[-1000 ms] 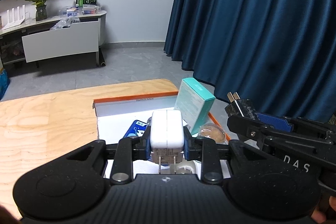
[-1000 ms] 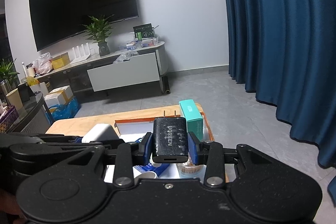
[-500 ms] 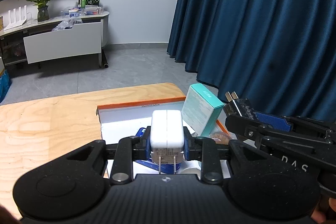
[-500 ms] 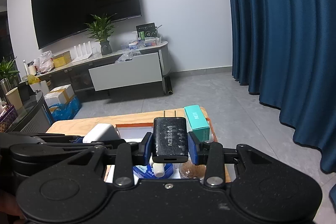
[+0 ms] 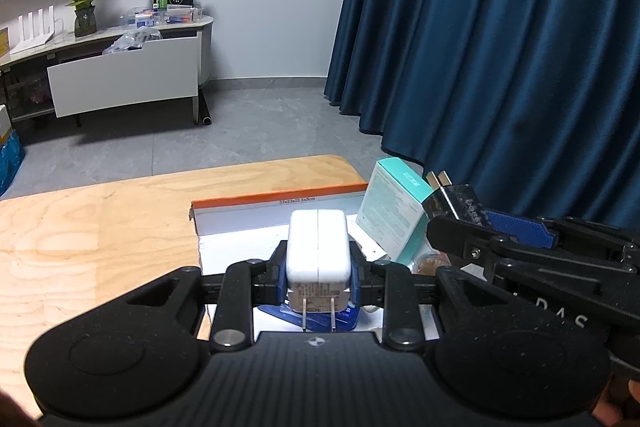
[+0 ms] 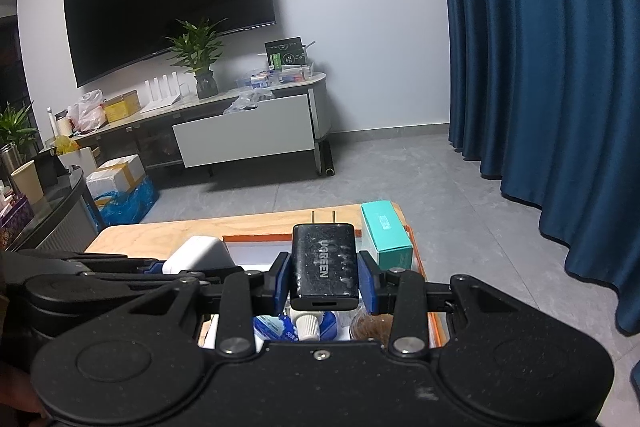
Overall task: Organize rigid objects
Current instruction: 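Lower both held adapters into the white box among the items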
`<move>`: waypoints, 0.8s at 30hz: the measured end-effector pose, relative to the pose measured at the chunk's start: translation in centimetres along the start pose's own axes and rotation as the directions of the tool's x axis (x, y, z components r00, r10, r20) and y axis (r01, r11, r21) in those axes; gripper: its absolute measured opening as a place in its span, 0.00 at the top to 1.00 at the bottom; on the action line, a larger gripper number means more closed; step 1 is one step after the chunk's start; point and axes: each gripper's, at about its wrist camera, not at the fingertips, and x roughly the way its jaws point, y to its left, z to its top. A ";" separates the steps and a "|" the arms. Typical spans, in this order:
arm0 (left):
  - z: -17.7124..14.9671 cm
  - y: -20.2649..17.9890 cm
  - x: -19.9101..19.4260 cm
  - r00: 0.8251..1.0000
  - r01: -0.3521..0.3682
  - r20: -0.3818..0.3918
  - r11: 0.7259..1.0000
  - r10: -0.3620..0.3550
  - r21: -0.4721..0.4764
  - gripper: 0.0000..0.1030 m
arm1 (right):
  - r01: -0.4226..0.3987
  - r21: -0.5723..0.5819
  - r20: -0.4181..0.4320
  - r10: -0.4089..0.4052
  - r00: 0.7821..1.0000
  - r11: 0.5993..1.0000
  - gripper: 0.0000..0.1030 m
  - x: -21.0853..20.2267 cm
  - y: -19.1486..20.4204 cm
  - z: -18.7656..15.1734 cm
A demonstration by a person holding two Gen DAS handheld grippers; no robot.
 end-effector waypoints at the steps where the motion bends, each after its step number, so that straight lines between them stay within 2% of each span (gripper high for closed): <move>1: 0.1 0.0 0.0 1.000 0.000 0.000 1.000 0.000 0.000 0.72 | -0.001 0.000 0.001 0.001 1.000 1.000 0.58 0.0 0.0 0.1; 24: 1.0 0.2 1.1 1.000 -0.017 -0.002 1.000 0.017 -0.002 0.72 | -0.002 0.007 0.006 0.002 1.000 1.000 0.58 0.4 -0.1 0.2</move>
